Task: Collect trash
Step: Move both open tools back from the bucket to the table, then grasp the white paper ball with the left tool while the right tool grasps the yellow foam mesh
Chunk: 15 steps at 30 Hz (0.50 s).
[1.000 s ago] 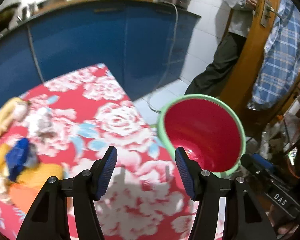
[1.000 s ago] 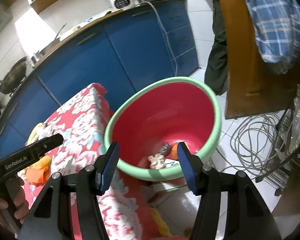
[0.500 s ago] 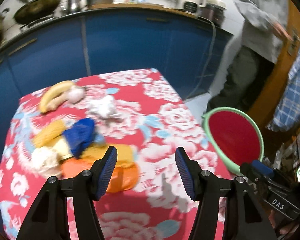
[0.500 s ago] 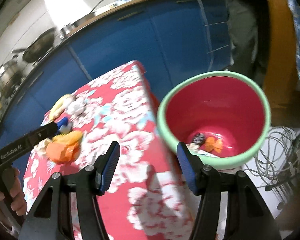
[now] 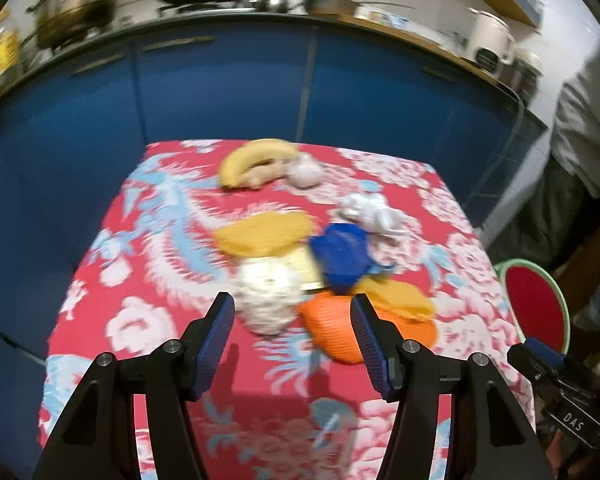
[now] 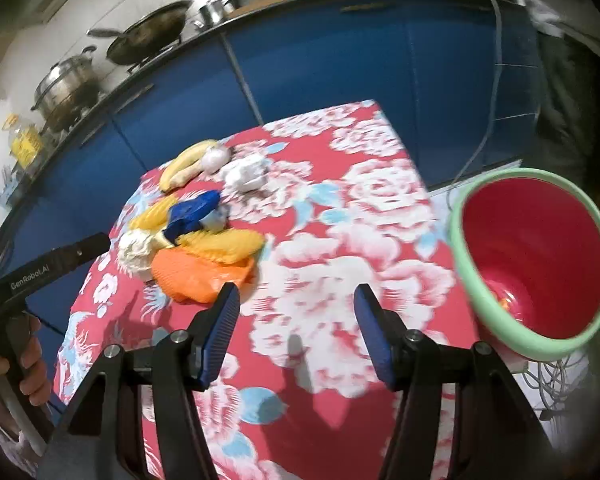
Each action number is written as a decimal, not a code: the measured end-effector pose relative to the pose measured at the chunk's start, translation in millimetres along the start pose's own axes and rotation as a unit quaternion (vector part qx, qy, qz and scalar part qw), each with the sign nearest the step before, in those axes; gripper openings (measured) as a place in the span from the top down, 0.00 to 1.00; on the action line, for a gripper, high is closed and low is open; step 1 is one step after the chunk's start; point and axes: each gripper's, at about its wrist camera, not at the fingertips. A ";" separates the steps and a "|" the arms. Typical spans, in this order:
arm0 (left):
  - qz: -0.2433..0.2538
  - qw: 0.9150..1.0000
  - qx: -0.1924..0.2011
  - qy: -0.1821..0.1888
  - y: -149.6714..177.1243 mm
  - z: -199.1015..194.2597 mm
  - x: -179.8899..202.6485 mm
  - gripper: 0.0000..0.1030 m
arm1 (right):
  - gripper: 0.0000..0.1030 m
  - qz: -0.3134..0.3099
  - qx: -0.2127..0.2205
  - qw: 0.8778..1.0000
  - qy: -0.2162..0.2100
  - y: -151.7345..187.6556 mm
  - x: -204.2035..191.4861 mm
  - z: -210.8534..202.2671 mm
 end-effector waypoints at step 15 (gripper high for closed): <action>-0.053 0.998 -0.023 0.010 9.8 18.0 -46.2 0.40 | 0.41 -0.039 -0.043 0.998 -0.024 -1.2 -48.8 35.2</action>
Point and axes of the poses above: each gripper's, at about its wrist camera, not at the fingertips, and z roughly the way its jaws point, x to its right, y to its underside, and after that the axes turned 11 degrees about y, right-handed
